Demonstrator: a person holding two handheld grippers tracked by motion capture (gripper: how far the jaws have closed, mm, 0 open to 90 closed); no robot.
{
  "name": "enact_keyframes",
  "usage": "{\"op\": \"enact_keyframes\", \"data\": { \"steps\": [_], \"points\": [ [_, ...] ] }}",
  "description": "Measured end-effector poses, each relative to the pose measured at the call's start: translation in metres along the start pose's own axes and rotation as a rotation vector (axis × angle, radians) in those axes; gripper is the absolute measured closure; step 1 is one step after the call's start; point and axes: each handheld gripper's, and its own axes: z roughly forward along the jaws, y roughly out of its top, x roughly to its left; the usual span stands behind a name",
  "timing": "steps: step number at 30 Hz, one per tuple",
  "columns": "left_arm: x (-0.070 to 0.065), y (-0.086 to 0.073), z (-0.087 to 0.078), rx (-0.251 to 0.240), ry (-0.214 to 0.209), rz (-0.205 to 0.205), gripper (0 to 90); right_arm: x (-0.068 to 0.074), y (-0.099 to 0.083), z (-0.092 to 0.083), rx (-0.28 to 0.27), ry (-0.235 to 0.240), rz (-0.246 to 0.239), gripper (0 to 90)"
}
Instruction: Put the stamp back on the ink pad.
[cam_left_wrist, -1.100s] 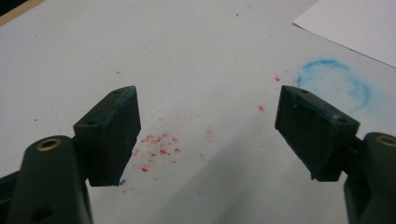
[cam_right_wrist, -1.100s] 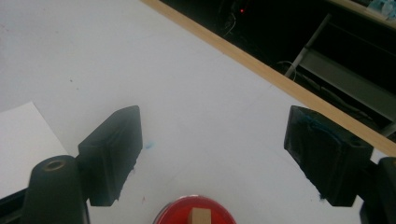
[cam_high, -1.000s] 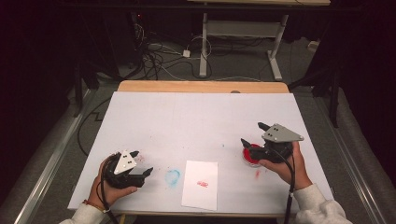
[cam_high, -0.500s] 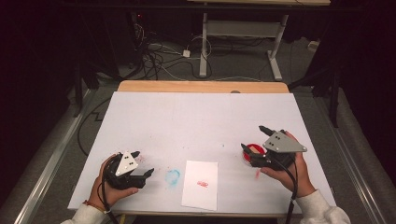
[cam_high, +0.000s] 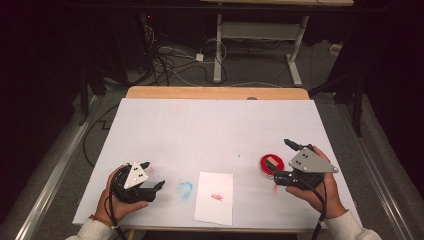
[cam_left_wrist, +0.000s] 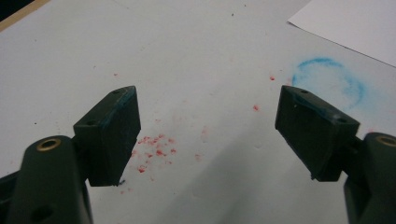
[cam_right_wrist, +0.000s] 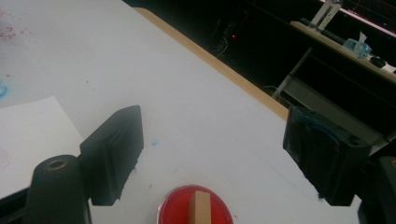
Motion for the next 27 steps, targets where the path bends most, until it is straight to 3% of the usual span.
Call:
{"op": "enact_keyframes", "data": {
  "steps": [8, 16, 27],
  "points": [
    [0.0, 0.0, 0.001, 0.003, 0.008, -0.002, 21.3, -0.002, -0.012, -0.01, -0.003, -0.006, -0.013, 20.4],
    [0.001, 0.001, 0.001, -0.001, 0.018, 0.016, 20.9, -0.005, -0.027, -0.017, 0.009, -0.032, -0.002, 20.5],
    [-0.001, 0.001, 0.002, 0.009, 0.012, 0.007, 20.6, -0.001, -0.05, -0.022, 0.019, -0.035, 0.019, 20.4]
  ]
}}
